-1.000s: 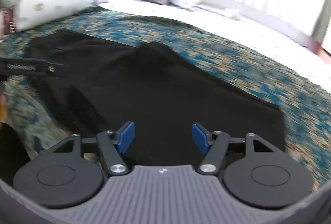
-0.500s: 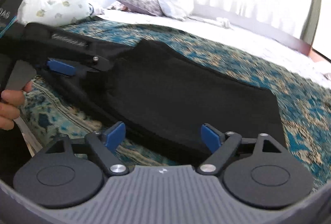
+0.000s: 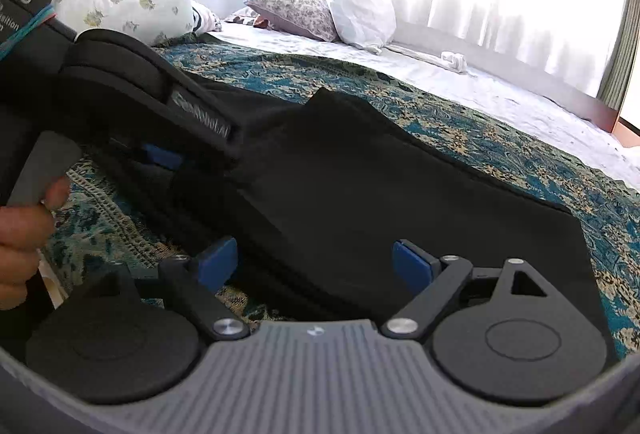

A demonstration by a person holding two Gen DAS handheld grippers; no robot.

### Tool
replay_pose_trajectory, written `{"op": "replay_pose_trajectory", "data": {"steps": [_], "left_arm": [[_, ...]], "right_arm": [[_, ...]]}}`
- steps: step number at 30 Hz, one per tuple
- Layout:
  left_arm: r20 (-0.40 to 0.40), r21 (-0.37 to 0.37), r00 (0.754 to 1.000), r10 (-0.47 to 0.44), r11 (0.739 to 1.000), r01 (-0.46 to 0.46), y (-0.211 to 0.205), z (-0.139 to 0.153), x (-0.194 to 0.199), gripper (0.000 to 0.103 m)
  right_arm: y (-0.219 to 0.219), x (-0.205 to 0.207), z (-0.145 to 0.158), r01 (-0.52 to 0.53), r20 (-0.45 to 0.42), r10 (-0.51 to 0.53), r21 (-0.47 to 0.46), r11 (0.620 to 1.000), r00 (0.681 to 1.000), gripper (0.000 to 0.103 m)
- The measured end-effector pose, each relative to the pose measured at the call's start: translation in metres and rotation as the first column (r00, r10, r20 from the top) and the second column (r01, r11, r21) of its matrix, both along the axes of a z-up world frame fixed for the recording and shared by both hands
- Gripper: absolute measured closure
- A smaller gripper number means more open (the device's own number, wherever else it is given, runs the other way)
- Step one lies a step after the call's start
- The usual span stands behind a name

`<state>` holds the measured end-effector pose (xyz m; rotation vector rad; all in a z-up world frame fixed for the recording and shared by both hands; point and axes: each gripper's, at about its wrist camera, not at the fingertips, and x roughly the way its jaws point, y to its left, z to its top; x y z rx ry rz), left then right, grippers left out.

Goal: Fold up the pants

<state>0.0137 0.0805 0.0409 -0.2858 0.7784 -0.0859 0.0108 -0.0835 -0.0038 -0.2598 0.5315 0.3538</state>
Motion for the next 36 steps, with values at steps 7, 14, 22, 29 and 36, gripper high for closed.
{"op": "replay_pose_trajectory", "data": {"steps": [7,14,22,29,36], "left_arm": [[0.047,0.012,0.999,0.005,1.000,-0.005,0.000,0.014,-0.003,0.093],[0.004,0.104,1.000,-0.018,0.994,0.017,-0.010,-0.001,-0.008,0.090],[0.007,0.148,1.000,-0.027,0.989,0.026,-0.017,0.000,-0.011,0.090],[0.080,0.206,0.997,0.019,0.978,-0.035,-0.003,0.018,-0.021,0.047],[0.159,0.141,0.946,0.284,0.941,-0.306,0.083,0.034,-0.022,0.011]], "right_arm": [[-0.019,-0.003,-0.008,0.042,0.005,-0.042,-0.003,0.999,0.999,0.004],[-0.064,-0.009,-0.010,0.134,-0.055,-0.131,0.042,0.990,0.990,0.001],[-0.087,-0.011,-0.006,0.190,-0.082,-0.184,0.075,0.979,0.979,0.002],[-0.073,-0.024,0.008,0.087,-0.073,-0.079,0.109,0.990,0.994,0.002],[-0.049,-0.012,0.019,0.048,-0.057,-0.041,0.128,0.991,0.998,0.002]]}}
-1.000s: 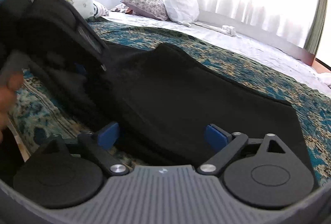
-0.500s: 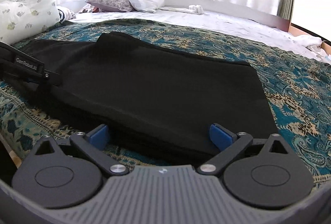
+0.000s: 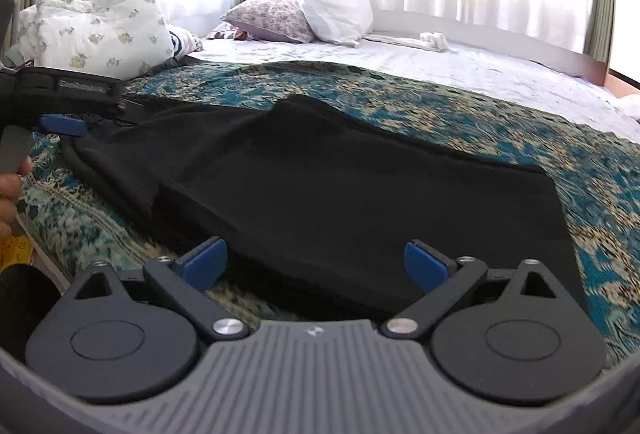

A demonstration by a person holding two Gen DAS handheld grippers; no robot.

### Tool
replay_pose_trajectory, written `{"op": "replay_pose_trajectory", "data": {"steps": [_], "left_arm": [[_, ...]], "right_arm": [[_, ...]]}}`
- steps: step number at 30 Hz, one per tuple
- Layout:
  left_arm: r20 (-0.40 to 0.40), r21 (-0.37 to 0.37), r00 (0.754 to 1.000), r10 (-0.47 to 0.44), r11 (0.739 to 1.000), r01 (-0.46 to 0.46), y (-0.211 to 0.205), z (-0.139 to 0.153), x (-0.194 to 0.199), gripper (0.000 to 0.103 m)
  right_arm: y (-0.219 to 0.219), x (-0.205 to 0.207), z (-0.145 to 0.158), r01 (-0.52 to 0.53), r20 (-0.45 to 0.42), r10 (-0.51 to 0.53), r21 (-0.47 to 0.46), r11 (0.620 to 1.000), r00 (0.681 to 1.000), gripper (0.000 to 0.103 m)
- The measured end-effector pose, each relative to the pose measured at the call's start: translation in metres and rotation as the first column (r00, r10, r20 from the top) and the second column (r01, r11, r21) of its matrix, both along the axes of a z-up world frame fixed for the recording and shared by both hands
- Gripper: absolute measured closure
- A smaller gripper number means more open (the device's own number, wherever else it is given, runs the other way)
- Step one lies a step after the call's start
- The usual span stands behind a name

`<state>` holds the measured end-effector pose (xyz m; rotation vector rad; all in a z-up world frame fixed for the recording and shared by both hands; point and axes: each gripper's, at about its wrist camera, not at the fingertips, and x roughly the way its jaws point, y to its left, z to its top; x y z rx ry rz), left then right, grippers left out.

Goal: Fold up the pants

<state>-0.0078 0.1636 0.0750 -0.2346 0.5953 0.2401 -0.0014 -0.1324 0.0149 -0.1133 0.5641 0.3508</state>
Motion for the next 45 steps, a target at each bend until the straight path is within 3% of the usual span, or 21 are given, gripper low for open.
{"op": "replay_pose_trajectory", "data": {"steps": [3,8,11,16,18,19,21,23,26,29,31,33,35,37,40,42,43,45], "left_arm": [[-0.007,-0.078,0.991,0.133,0.988,-0.133,0.046,-0.006,0.002,0.010],[-0.051,-0.220,0.951,0.304,0.926,-0.307,0.115,-0.027,0.009,0.010],[-0.060,-0.284,0.939,0.338,0.896,-0.341,0.139,-0.041,0.018,0.009],[-0.012,-0.284,0.940,0.340,0.901,-0.329,0.146,-0.053,0.037,0.007],[0.006,-0.277,0.943,0.333,0.906,-0.319,0.143,-0.054,0.041,0.046],[0.000,-0.267,0.935,0.354,0.902,-0.341,0.141,-0.053,0.042,0.079],[0.037,-0.285,0.930,0.365,0.896,-0.340,0.136,-0.047,0.033,0.083],[0.113,-0.291,0.936,0.333,0.912,-0.289,0.126,-0.033,0.021,0.085],[0.179,-0.236,0.959,0.221,0.956,-0.176,0.094,-0.001,0.016,0.085],[0.227,-0.146,0.972,0.061,0.989,-0.028,0.040,0.036,0.020,0.086],[0.249,-0.047,0.965,-0.084,0.994,0.098,-0.012,0.057,0.024,0.085],[0.240,0.063,0.933,-0.269,0.963,0.261,-0.077,0.070,0.028,0.084],[0.200,0.097,0.886,-0.418,0.908,0.407,-0.131,0.068,0.032,0.082],[0.126,0.083,0.827,-0.548,0.836,0.542,-0.183,0.049,0.039,0.081],[-0.015,0.023,0.755,-0.655,0.755,0.655,-0.233,0.009,0.048,0.073],[-0.116,-0.054,0.716,-0.689,0.724,0.688,-0.250,-0.017,0.050,0.064],[-0.129,-0.093,0.698,-0.704,0.709,0.699,-0.250,-0.026,0.047,0.060],[-0.100,-0.114,0.691,-0.716,0.698,0.707,-0.243,-0.030,0.032,0.054]], "right_arm": [[0.017,0.011,0.002,-0.028,-0.004,0.028,0.013,1.000,1.000,0.003],[0.045,0.025,0.000,-0.069,-0.032,0.070,0.024,0.997,0.997,0.005],[0.056,0.028,-0.004,-0.085,-0.043,0.085,-0.005,0.996,0.995,0.005],[0.061,0.026,-0.008,-0.099,-0.057,0.096,-0.055,0.994,0.994,0.006],[0.058,0.027,-0.006,-0.098,-0.065,0.094,-0.051,0.994,0.993,0.006],[0.056,0.029,-0.005,-0.098,-0.072,0.094,-0.046,0.994,0.993,0.006],[0.050,0.032,-0.002,-0.101,-0.098,0.097,-0.034,0.994,0.990,0.006],[0.043,0.036,0.000,-0.093,-0.113,0.089,-0.028,0.995,0.990,0.007],[0.028,0.041,0.004,-0.072,-0.142,0.066,-0.038,0.997,0.988,0.012],[0.008,0.043,0.008,-0.044,-0.169,0.034,-0.060,0.997,0.985,0.019],[-0.009,0.043,0.011,-0.004,-0.178,-0.010,-0.080,0.997,0.984,0.023],[-0.030,0.039,0.013,0.040,-0.185,-0.055,-0.085,0.996,0.981,0.025],[-0.051,0.034,0.014,0.083,-0.198,-0.098,-0.079,0.993,0.975,0.027],[-0.073,0.024,0.015,0.127,-0.205,-0.140,-0.073,0.989,0.969,0.027],[-0.105,0.008,0.015,0.185,-0.207,-0.195,-0.068,0.980,0.959,0.027],[-0.123,-0.001,0.013,0.221,-0.207,-0.229,-0.059,0.973,0.951,0.027],[-0.132,-0.005,0.012,0.238,-0.210,-0.244,-0.054,0.970,0.947,0.027],[-0.146,-0.009,0.010,0.263,-0.221,-0.263,-0.031,0.964,0.939,0.027]]}}
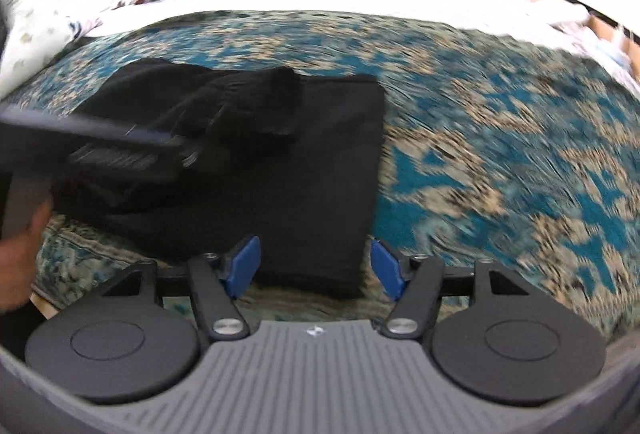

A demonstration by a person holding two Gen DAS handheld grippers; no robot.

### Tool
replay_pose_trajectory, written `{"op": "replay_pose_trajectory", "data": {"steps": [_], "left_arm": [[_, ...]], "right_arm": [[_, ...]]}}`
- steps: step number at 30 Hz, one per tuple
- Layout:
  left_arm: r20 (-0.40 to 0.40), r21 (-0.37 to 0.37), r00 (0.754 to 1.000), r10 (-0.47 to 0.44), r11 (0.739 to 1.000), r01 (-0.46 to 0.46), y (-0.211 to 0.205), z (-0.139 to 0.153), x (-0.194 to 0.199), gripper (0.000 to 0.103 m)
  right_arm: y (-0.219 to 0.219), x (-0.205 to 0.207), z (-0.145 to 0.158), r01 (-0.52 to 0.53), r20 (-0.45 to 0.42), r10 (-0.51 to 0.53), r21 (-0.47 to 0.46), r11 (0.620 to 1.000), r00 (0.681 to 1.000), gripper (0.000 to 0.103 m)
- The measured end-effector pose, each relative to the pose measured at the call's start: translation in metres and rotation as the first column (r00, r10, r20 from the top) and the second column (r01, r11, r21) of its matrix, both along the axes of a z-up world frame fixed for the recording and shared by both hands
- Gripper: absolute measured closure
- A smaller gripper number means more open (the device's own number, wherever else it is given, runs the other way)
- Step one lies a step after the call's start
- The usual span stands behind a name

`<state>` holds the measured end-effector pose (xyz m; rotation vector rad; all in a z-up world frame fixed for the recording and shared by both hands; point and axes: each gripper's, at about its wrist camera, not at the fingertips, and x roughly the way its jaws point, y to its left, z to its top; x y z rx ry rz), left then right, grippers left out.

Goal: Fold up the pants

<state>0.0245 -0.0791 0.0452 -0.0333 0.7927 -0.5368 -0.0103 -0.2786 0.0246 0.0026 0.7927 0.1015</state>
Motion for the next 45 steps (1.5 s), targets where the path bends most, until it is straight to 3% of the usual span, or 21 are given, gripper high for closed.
{"op": "replay_pose_trajectory", "data": {"steps": [5,8,10,12,13,16,18,19,20,22,23,28,31,35,37,39,41,45], "left_arm": [[0.121,-0.060,0.991,0.050,0.997,-0.043,0.042,0.029,-0.037,0.031],[0.184,-0.080,0.970,0.162,0.985,-0.150,0.080,0.045,-0.044,0.027],[0.213,-0.032,0.941,0.262,0.965,-0.262,0.097,0.046,-0.040,0.028],[0.230,0.042,0.903,0.363,0.923,-0.382,0.112,0.037,-0.033,0.031],[0.237,0.067,0.888,0.395,0.905,-0.420,0.117,0.031,-0.030,0.033],[0.197,0.114,0.869,0.453,0.870,-0.480,0.130,0.011,-0.022,0.037],[0.143,0.119,0.872,0.469,0.866,-0.485,0.138,-0.003,-0.018,0.040],[0.123,0.119,0.872,0.474,0.865,-0.487,0.142,-0.008,-0.017,0.041],[0.109,0.113,0.871,0.479,0.865,-0.489,0.145,-0.012,-0.016,0.041],[0.096,0.092,0.874,0.476,0.871,-0.483,0.147,-0.015,-0.016,0.041],[0.093,0.084,0.876,0.472,0.873,-0.480,0.146,-0.015,-0.018,0.041],[0.111,0.081,0.890,0.442,0.889,-0.451,0.128,-0.012,-0.023,0.041],[0.071,0.088,0.905,0.420,0.901,-0.425,0.115,-0.021,-0.023,0.039],[0.092,0.094,0.918,0.386,0.914,-0.394,0.102,-0.027,-0.030,0.034],[0.091,0.097,0.923,0.375,0.919,-0.383,0.097,-0.028,-0.031,0.034],[0.092,0.105,0.923,0.374,0.918,-0.383,0.096,-0.028,-0.030,0.033],[0.089,0.101,0.924,0.371,0.920,-0.379,0.097,-0.028,-0.030,0.033],[0.089,0.107,0.928,0.363,0.922,-0.371,0.098,-0.027,-0.030,0.033]], "right_arm": [[-0.008,-0.003,0.006,0.000,0.065,-0.009,0.148,0.989,0.998,0.026],[0.003,0.002,0.006,-0.027,0.119,-0.005,0.267,0.963,0.993,0.022],[0.018,0.011,0.001,-0.022,0.118,-0.014,0.294,0.956,0.993,0.021],[0.037,0.018,-0.007,-0.010,0.120,-0.026,0.288,0.957,0.992,0.018],[0.046,0.021,-0.010,0.012,0.128,-0.049,0.279,0.960,0.991,0.012],[0.067,0.026,-0.024,0.103,0.164,-0.151,0.274,0.956,0.975,0.008],[0.075,0.033,-0.033,0.153,0.175,-0.207,0.279,0.948,0.963,0.014],[0.078,0.036,-0.034,0.176,0.188,-0.229,0.264,0.948,0.955,0.025],[0.081,0.038,-0.034,0.194,0.198,-0.246,0.246,0.950,0.949,0.047],[0.078,0.041,-0.032,0.210,0.189,-0.263,0.262,0.942,0.946,0.071],[0.075,0.040,-0.030,0.207,0.190,-0.265,0.275,0.939,0.945,0.075],[0.064,0.021,-0.009,0.206,0.326,-0.260,0.192,0.960,0.909,0.077],[0.051,0.008,-0.006,0.247,0.382,-0.281,0.136,0.959,0.880,0.077],[0.024,0.015,-0.030,0.329,0.316,-0.334,0.072,0.942,0.888,0.074],[0.012,0.014,-0.042,0.341,0.290,-0.351,0.083,0.936,0.890,0.070],[0.009,0.012,-0.042,0.316,0.298,-0.323,0.073,0.946,0.898,0.067],[0.007,0.014,-0.042,0.314,0.293,-0.318,0.061,0.947,0.902,0.054],[0.003,0.014,-0.039,0.303,0.277,-0.315,0.087,0.949,0.908,0.053]]}}
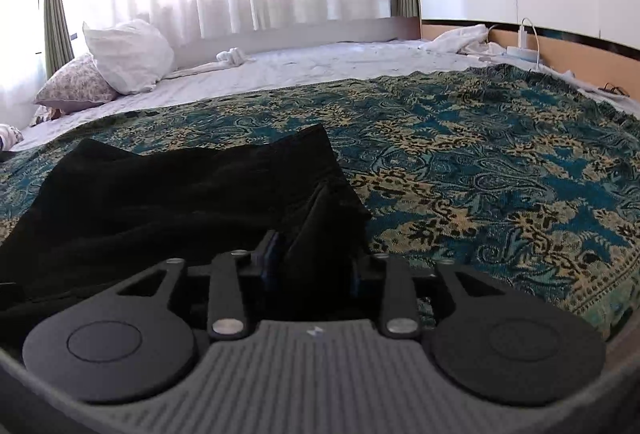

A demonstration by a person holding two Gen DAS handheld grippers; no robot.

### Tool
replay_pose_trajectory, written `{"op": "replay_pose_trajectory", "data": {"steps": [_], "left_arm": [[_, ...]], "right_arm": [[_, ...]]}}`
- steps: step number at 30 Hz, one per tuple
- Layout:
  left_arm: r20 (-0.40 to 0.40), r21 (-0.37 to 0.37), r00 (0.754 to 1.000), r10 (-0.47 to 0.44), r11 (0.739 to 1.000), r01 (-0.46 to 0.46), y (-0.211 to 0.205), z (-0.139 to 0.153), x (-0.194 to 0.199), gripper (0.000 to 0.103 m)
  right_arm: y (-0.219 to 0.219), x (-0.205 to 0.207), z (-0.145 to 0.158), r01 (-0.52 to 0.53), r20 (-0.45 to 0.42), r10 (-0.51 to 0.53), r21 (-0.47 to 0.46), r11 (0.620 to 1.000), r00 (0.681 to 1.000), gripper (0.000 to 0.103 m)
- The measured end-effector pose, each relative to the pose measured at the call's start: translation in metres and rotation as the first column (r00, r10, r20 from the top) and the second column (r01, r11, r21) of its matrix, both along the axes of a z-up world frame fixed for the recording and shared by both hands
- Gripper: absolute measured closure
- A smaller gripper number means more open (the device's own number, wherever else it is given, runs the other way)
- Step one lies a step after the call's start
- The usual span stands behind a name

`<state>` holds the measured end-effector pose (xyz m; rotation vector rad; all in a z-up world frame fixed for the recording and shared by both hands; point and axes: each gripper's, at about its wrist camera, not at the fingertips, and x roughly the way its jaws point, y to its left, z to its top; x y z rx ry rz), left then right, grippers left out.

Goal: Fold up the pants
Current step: 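Lower the folded legs onto the waistband and open the right tool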

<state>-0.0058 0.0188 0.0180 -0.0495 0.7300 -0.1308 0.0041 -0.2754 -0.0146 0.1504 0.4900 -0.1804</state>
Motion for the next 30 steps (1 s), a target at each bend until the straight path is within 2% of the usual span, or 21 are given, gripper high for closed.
{"op": "replay_pose_trajectory", "data": {"steps": [3,5,8,15,19,25,30], "left_arm": [[-0.002,0.014,1.000,0.003,1.000,-0.003,-0.001,0.001,0.000,0.029],[-0.003,0.020,1.000,0.010,1.000,-0.009,-0.001,0.002,0.000,0.027],[-0.005,0.020,1.000,0.014,1.000,-0.013,0.000,0.003,-0.003,0.023],[0.005,0.026,1.000,0.027,0.999,-0.027,0.002,0.010,-0.014,0.018],[0.028,0.024,1.000,0.012,1.000,-0.013,0.000,0.016,-0.031,0.006],[0.042,0.089,0.997,-0.057,0.995,0.053,-0.012,0.013,-0.055,0.001],[0.020,0.095,0.996,-0.089,0.992,0.087,-0.019,0.003,-0.060,0.000]], "right_arm": [[0.001,-0.001,0.003,-0.009,-0.007,0.009,-0.005,1.000,1.000,0.050],[0.001,-0.004,0.006,-0.013,-0.003,0.013,-0.006,1.000,1.000,0.041],[0.002,-0.014,0.012,-0.013,0.017,0.013,-0.017,1.000,1.000,0.032],[0.007,-0.039,0.025,-0.030,0.055,0.033,-0.070,0.997,0.998,0.022],[0.021,-0.054,0.029,-0.091,0.053,0.096,-0.093,0.991,0.994,0.013],[0.042,-0.066,0.022,-0.155,-0.006,0.155,-0.119,0.981,0.988,0.009],[0.051,-0.068,0.012,-0.164,-0.059,0.158,-0.116,0.980,0.986,0.002]]}}
